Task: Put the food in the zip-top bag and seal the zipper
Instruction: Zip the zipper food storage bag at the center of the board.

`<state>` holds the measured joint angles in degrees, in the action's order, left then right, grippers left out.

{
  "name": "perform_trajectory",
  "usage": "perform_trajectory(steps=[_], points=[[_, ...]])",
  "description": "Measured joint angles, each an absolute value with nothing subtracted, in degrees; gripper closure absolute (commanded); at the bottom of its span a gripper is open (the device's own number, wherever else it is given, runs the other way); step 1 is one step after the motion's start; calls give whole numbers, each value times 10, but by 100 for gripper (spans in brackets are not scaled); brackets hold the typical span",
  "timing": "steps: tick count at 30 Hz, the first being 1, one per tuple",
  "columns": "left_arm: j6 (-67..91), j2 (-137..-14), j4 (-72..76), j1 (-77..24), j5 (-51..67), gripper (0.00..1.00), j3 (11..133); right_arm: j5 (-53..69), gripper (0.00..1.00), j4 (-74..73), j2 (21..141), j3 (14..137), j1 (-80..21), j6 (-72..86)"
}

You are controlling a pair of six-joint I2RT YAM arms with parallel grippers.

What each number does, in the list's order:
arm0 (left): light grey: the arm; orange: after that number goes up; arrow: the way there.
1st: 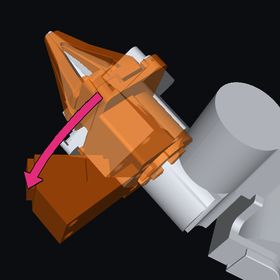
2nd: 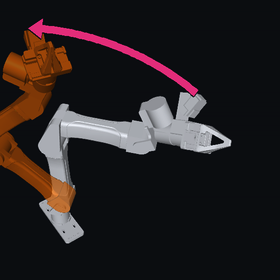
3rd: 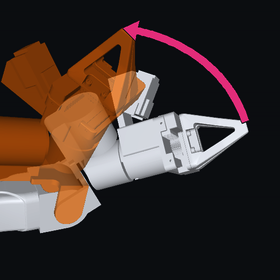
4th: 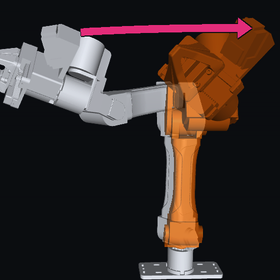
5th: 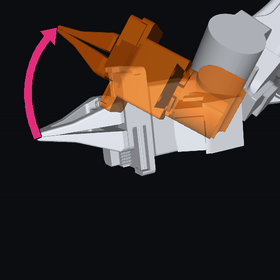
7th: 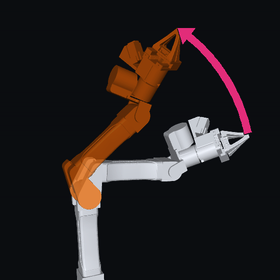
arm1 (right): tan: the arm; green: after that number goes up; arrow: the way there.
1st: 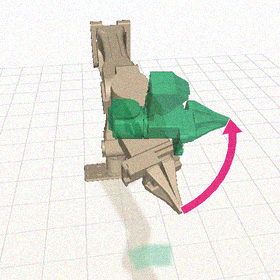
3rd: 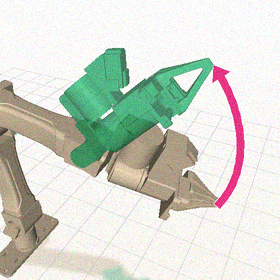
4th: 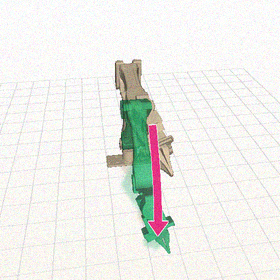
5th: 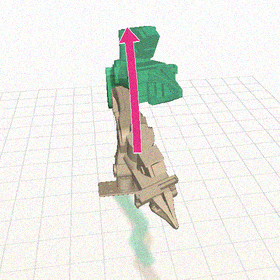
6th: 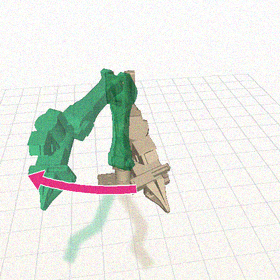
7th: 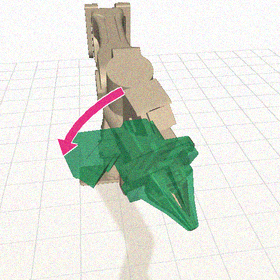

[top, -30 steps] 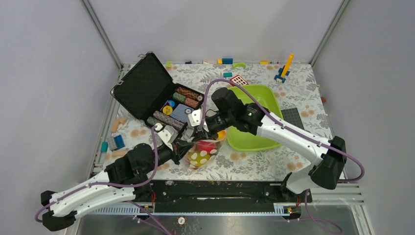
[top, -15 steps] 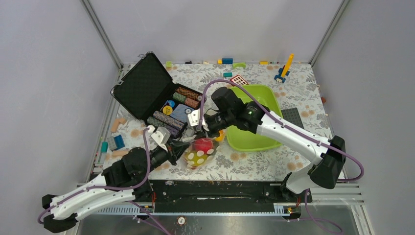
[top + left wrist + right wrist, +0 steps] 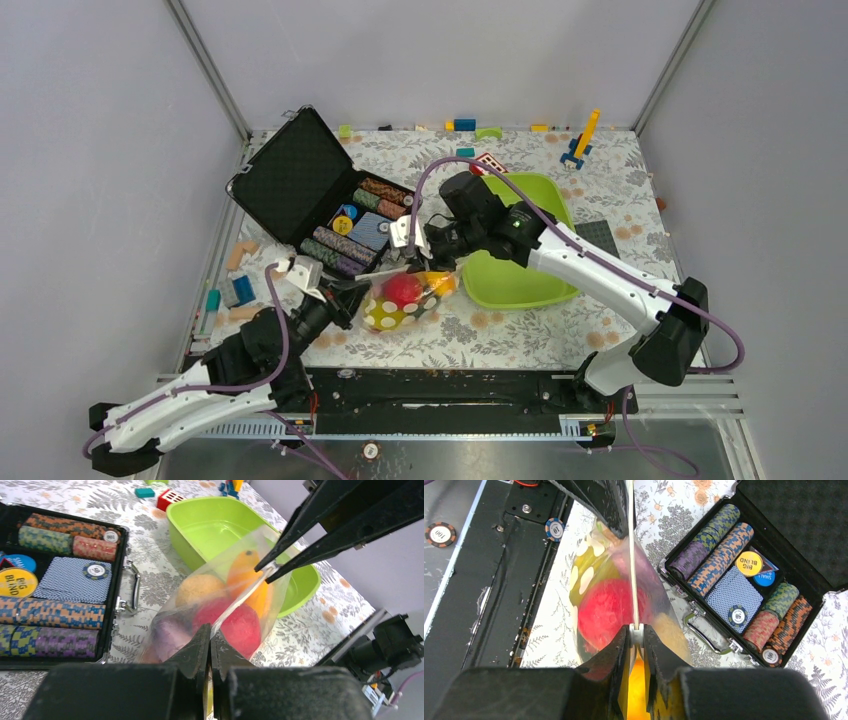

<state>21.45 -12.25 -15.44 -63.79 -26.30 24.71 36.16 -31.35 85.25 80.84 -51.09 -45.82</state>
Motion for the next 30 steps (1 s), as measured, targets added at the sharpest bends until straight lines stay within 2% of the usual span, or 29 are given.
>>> perform_trajectory(steps=[12, 30], points=[[312, -105, -207, -641, -427, 100, 247, 335, 95, -317, 837, 797, -488, -458], [459, -70, -343, -642, -569, 100, 259, 309, 97, -327, 801, 765, -456, -458]])
